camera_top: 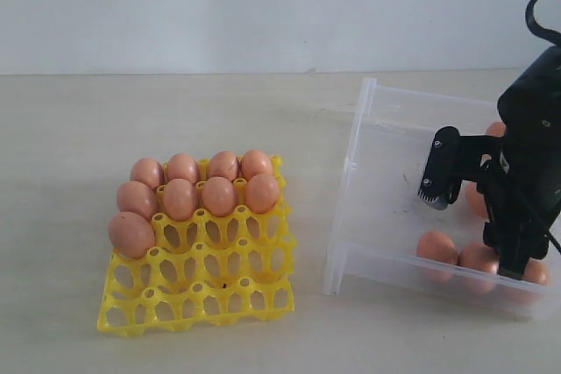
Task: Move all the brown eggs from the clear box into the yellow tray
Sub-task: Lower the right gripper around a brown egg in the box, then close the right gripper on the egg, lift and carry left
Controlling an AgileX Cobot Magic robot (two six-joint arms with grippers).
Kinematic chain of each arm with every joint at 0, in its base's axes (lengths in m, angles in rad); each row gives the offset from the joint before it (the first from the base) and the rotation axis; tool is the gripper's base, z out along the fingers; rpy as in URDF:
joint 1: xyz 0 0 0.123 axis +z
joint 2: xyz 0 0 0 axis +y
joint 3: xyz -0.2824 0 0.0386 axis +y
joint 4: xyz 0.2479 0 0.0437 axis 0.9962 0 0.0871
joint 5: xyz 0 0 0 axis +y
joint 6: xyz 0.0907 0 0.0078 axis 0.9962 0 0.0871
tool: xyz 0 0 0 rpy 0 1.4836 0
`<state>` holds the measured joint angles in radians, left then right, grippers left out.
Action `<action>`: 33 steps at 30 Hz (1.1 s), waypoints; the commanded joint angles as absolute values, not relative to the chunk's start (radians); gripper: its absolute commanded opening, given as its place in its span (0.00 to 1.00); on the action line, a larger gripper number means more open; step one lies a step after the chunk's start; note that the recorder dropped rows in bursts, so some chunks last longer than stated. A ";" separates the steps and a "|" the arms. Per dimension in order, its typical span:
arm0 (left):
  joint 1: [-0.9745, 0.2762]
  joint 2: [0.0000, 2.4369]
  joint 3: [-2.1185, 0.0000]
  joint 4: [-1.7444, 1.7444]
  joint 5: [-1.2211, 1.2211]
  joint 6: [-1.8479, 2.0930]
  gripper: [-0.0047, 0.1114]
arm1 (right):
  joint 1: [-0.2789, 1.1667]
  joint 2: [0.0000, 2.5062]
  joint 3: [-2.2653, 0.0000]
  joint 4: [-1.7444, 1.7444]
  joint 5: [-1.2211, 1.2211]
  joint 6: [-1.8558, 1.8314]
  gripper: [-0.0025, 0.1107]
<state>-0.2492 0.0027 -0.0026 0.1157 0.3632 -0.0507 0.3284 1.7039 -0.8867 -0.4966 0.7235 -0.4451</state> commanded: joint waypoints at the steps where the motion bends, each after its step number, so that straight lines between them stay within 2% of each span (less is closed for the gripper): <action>1: -0.254 0.000 0.000 0.117 0.360 -0.059 0.08 | 0.320 1.725 -0.884 -0.491 0.745 -0.457 0.54; 14: -0.254 0.000 0.000 0.117 0.360 -0.059 0.08 | 0.320 1.768 -0.884 -0.489 0.770 -0.454 0.53; 16: -0.254 0.000 0.000 0.117 0.360 -0.059 0.08 | 0.320 1.768 -0.884 -0.489 0.770 -0.450 0.47; 21: -0.254 0.000 0.000 0.117 0.360 -0.059 0.08 | 0.320 1.768 -0.884 -0.489 0.738 -0.419 0.02; 27: -0.254 0.000 0.000 0.117 0.360 -0.059 0.08 | 0.319 1.755 -0.884 -0.467 0.471 -0.173 0.02; 33: -0.254 0.000 0.000 0.117 0.360 -0.059 0.08 | 0.319 1.743 -0.827 -0.393 0.210 -0.083 0.02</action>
